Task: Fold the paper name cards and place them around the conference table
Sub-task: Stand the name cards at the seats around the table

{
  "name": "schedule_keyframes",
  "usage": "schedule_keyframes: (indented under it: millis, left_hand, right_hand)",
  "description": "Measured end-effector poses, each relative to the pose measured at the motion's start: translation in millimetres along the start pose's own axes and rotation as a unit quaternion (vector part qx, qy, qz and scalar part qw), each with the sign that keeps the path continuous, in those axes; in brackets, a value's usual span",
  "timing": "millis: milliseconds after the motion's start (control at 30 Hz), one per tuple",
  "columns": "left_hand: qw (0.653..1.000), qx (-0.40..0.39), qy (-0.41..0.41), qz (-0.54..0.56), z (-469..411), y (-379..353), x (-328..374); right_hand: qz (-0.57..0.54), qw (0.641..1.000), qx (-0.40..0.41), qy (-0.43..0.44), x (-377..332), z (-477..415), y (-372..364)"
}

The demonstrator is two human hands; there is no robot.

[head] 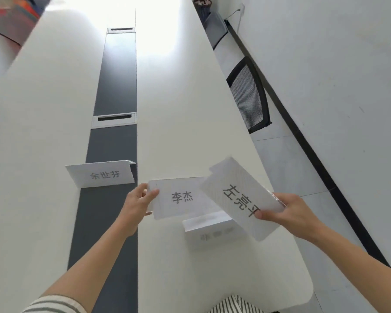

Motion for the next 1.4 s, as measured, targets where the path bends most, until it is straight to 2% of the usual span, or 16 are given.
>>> schedule_keyframes:
  millis: [133, 267, 433, 600, 767, 867, 1033, 1200, 1400]
  left_hand:
    - [0.99, 0.096, 0.033, 0.096, 38, 21, -1]
    - [0.966, 0.169, 0.084, 0.177, 82, 43, -18]
    - [0.929, 0.214, 0.126, 0.273, 158, 37, -40]
    - [0.886, 0.273, 0.154, 0.342, 251, 2, -62]
    - [0.839, 0.374, 0.181, 0.351, 370, -19, -86]
    - [0.791, 0.475, 0.179, 0.341, 451, -17, -103]
    - [0.668, 0.613, 0.18, 0.383, 588, -21, -154]
    - [0.55, 0.694, 0.187, 0.427, 722, -43, -223]
    - [0.45, 0.748, 0.21, 0.44, 885, -53, -312]
  right_hand:
    - [-0.089, 0.996, 0.004, 0.006, -16, 1, 5]
    - [-0.13, 0.991, -0.024, 0.025, -28, -1, 3]
    - [-0.144, 0.983, -0.105, 0.046, -34, -1, -11]
    - [-0.152, 0.969, -0.188, 0.051, -22, 15, -23]
    - [-0.121, 0.947, -0.292, 0.057, -22, 61, -53]
    - [-0.07, 0.932, -0.347, 0.074, -32, 104, -84]
    - [-0.004, 0.884, -0.444, 0.143, -46, 209, -148]
    - [0.04, 0.814, -0.546, 0.195, -35, 346, -199]
    - [0.109, 0.755, -0.599, 0.244, 18, 506, -253]
Point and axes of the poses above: each hand's wrist, its own z-axis away from the middle knuckle, its own y-axis out of the back of the hand, x = y × z, the point moved 8 cm from there along -z, towards the middle knuckle, and after that the axes turned 11 degrees about x, right-handed, at the moved point
